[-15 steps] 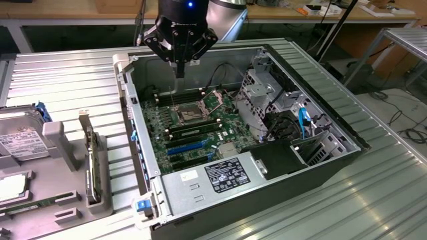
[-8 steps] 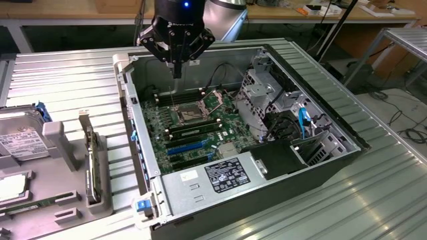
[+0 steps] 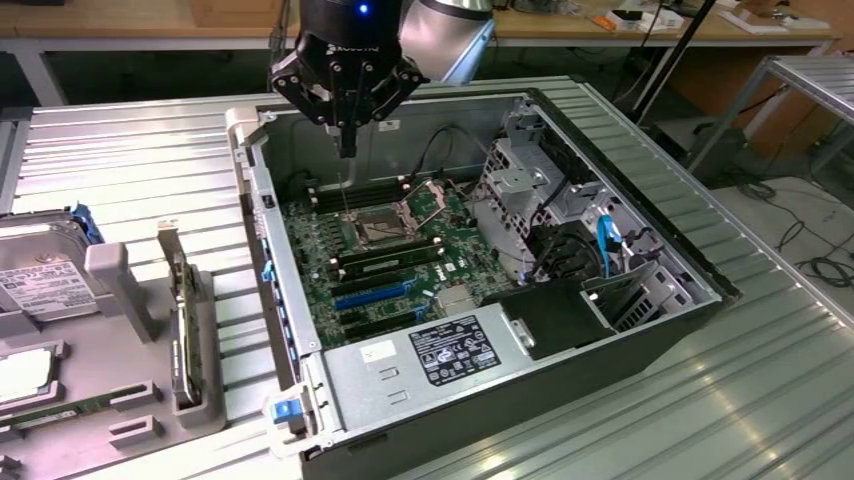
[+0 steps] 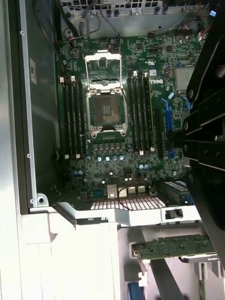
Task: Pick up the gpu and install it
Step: 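Reach for the gpu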
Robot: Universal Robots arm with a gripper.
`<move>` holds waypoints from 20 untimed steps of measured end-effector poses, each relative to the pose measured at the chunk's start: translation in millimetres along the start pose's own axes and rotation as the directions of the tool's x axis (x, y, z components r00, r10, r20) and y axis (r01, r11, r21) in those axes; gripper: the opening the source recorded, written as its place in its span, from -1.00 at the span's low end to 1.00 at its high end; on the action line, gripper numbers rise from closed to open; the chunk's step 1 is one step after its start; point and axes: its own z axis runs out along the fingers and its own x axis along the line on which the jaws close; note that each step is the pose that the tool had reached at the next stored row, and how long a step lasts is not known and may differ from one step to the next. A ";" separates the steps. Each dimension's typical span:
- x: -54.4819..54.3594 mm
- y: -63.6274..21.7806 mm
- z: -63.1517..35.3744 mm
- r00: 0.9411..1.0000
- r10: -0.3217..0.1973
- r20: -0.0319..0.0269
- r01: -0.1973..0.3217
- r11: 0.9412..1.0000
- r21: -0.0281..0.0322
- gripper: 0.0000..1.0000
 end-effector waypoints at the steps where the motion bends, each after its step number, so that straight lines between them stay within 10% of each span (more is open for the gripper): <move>1: 0.5 -0.1 0.0 1.000 0.000 0.000 0.000 1.000 0.000 -0.79; 20: 18.4 -1.4 -0.5 1.000 0.000 0.000 0.000 1.000 0.000 -0.79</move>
